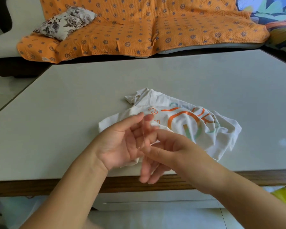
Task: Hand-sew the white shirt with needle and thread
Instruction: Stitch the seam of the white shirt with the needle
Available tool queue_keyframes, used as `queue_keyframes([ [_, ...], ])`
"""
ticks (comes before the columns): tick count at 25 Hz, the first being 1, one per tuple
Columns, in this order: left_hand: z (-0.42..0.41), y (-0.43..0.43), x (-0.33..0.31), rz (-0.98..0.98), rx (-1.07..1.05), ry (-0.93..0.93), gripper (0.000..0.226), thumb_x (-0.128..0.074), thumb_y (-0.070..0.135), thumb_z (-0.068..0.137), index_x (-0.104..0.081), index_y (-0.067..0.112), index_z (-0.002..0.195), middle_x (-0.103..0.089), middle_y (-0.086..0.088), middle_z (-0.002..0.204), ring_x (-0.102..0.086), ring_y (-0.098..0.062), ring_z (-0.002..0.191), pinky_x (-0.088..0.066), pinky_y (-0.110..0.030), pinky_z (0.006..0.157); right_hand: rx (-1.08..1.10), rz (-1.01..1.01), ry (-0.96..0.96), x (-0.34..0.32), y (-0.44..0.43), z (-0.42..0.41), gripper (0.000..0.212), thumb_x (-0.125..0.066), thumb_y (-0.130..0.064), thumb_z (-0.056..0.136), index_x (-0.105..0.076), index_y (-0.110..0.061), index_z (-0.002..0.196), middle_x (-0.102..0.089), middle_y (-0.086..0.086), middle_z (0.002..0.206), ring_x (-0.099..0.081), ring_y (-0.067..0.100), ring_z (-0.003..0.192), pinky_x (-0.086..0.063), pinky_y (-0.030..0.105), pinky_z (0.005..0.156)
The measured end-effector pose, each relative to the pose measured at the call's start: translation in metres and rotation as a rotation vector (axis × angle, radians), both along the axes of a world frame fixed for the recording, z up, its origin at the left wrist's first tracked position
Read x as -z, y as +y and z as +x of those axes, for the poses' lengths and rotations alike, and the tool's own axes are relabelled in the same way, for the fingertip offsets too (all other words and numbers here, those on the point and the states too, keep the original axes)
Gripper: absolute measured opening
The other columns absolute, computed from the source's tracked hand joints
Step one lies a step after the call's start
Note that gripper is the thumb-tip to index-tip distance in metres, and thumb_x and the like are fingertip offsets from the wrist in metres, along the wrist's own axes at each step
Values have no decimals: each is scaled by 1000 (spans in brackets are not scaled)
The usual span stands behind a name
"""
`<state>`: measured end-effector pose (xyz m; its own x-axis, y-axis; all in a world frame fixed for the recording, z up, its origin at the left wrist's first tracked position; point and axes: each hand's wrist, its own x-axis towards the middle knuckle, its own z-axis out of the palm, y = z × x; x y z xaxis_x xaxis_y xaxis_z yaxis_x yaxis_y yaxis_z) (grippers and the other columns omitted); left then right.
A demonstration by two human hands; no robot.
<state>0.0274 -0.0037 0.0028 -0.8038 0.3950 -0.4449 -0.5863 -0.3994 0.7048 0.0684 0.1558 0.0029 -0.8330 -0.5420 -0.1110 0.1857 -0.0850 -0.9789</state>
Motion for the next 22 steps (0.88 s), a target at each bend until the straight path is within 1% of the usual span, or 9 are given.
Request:
queue_keyframes([
  [3,-11,-18,6,-83,-145,38,15,-64,21,76,-71,11,86,-50,5,55,-53,-5,45,-57,-23,51,130,191,-67,7,11,-16,10,-57,-16,96,-55,-8,89,-62,12,63,-63,26,54,-52,30,51],
  [6,-9,-22,11,-310,-121,230,16,-57,15,91,-71,8,88,-47,1,58,-50,-8,47,-57,-26,54,368,184,-39,7,16,-32,10,-58,-15,96,-57,-8,88,-60,8,58,-60,21,46,-46,26,43],
  [9,-3,-18,11,-574,-83,451,27,-52,12,98,-73,11,80,-49,-1,61,-51,-11,51,-53,-24,52,472,292,195,8,8,-41,8,-58,-15,95,-65,-15,90,-62,4,56,-59,15,44,-45,23,43],
  [11,-2,-17,10,-656,-53,539,31,-55,13,96,-73,16,72,-51,1,61,-51,-11,53,-49,-23,51,454,450,390,13,-1,-45,12,-58,-19,95,-68,-24,94,-62,-1,54,-57,7,42,-45,18,47],
  [13,-2,-19,8,-670,-52,569,24,-59,21,86,-73,19,67,-53,3,61,-51,-10,53,-45,-22,49,404,598,549,21,-8,-49,15,-57,-24,95,-69,-31,99,-57,-8,52,-55,1,46,-42,13,52],
  [15,-4,-21,7,-656,-64,555,21,-57,24,78,-72,19,65,-52,3,60,-49,-10,52,-42,-22,46,361,727,686,26,-12,-51,16,-58,-25,94,-72,-31,101,-47,-17,49,-52,-6,53,-39,11,56],
  [17,-7,-24,9,-607,-110,479,20,-60,18,82,-71,15,65,-50,0,60,-47,-10,51,-39,-21,44,327,761,731,29,-11,-52,16,-58,-24,94,-72,-29,100,-46,-20,50,-52,-5,53,-40,13,58],
  [20,-13,-28,11,-441,-152,254,24,-53,12,92,-64,10,71,-46,0,61,-41,-9,48,-31,-18,39,280,654,672,30,-5,-51,15,-56,-21,95,-69,-27,100,-63,-7,60,-59,9,55,-51,28,63],
  [22,-16,-29,12,-292,-114,112,22,-52,13,93,-62,10,73,-45,2,61,-38,-6,46,-28,-15,36,266,607,687,32,-3,-50,14,-55,-19,96,-66,-26,100,-65,-4,63,-61,10,56,-54,32,64],
])
